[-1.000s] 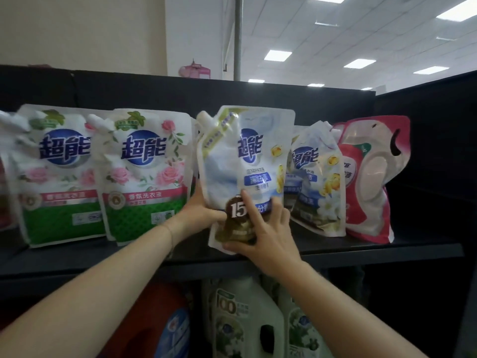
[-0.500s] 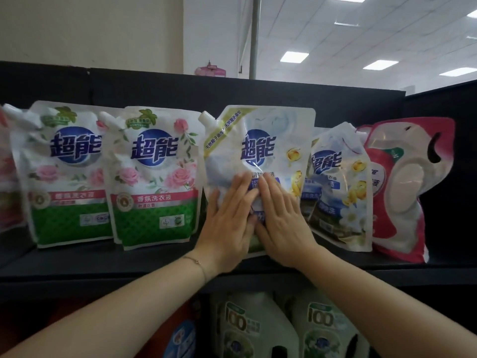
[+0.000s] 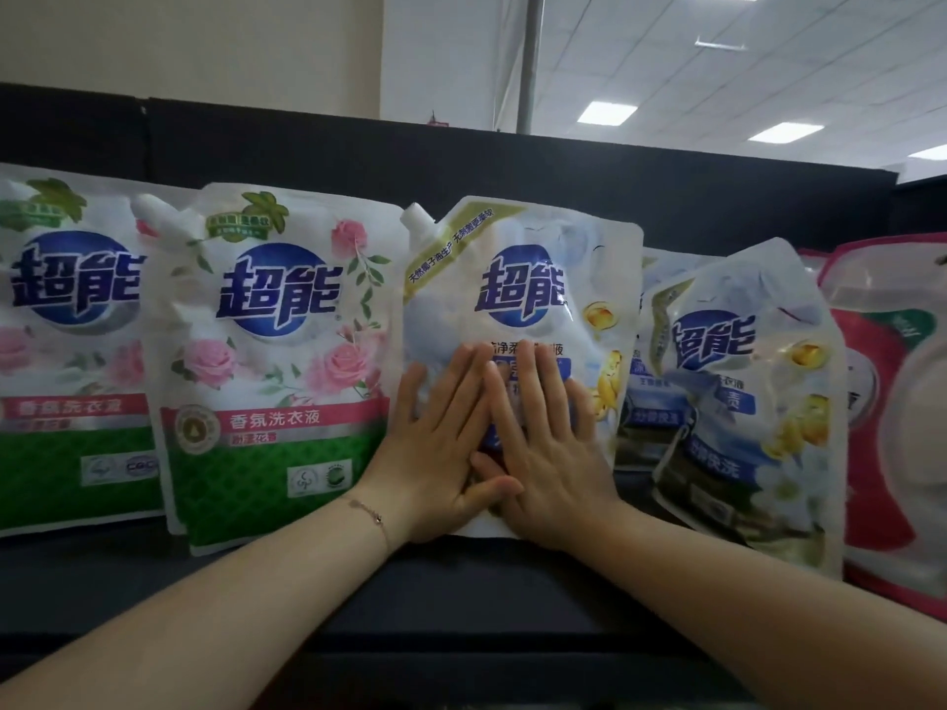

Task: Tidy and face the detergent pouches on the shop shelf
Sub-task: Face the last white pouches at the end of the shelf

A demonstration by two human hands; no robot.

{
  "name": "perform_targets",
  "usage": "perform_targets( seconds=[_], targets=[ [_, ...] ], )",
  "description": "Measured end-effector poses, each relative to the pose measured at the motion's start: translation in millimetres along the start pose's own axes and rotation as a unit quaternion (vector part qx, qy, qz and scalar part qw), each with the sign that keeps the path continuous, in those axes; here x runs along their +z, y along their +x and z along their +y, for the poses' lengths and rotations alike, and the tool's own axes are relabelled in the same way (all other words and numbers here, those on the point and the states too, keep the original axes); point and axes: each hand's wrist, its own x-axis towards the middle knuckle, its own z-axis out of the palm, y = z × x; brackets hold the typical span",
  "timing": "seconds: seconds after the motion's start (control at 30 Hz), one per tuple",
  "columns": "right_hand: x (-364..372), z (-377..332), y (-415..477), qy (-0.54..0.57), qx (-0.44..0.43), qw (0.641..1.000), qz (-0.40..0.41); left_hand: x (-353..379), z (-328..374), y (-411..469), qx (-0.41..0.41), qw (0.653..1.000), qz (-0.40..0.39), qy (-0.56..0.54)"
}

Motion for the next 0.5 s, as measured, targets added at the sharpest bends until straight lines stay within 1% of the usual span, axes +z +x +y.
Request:
perform_targets(
  seconds=[0.2,0.4,0.5],
  targets=[
    [-9,-2,-4,0.006,0.002,1.0,-0.015,-7,2,-4,0.009,1.0,-0.006,0.007],
    [-36,1,-11,0.017,-0.018,0.996,-0.08,-28,12,-9,0.009,0.999,-0.047,-0.013],
    [-58,12,-11,0.055,-0.042,0.993,-0.094,-44,20,-13,-0.01,0.998,-0.041,-0.045]
  ],
)
